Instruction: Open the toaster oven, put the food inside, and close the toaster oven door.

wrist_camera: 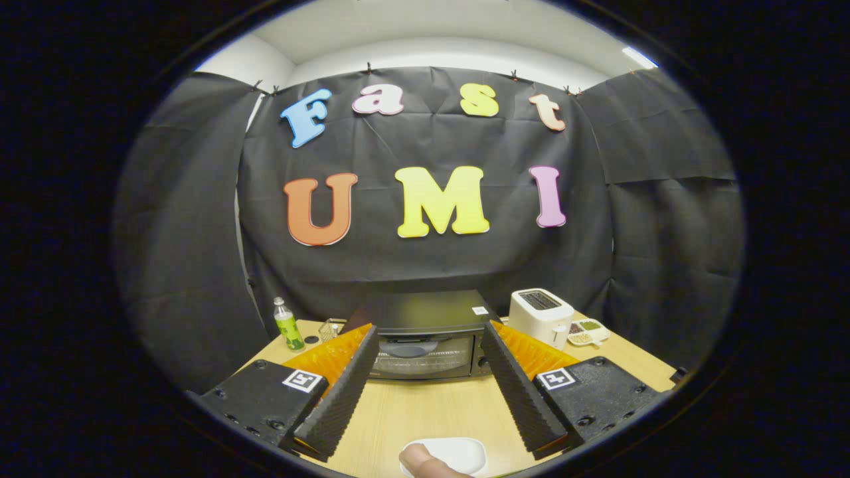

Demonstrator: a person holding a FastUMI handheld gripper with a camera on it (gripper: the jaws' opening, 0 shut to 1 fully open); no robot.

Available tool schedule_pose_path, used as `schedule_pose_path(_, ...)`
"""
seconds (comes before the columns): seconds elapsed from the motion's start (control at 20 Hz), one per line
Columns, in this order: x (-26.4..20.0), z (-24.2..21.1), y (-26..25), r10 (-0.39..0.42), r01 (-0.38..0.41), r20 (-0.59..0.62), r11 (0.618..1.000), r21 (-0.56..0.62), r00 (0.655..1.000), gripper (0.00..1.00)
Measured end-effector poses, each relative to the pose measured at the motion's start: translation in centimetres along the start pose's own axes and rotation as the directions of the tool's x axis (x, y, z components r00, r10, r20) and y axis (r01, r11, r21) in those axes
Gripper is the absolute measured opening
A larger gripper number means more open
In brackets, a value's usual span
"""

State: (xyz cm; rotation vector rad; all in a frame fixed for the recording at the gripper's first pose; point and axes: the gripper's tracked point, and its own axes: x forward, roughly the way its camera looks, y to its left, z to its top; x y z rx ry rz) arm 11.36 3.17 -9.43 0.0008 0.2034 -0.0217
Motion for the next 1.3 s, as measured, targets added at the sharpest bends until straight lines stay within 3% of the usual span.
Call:
schedule_pose_path(0.5, -10.3, 4.4, -1.1, -0.015, 0.017, 0.060, 1.000, -0.025, 0.998, 1.00)
schedule_pose_path(1.3, -16.3, 2.9, -0.6, 0.048, -0.037, 0.102, 0.994, -0.105, 0.994, 1.00)
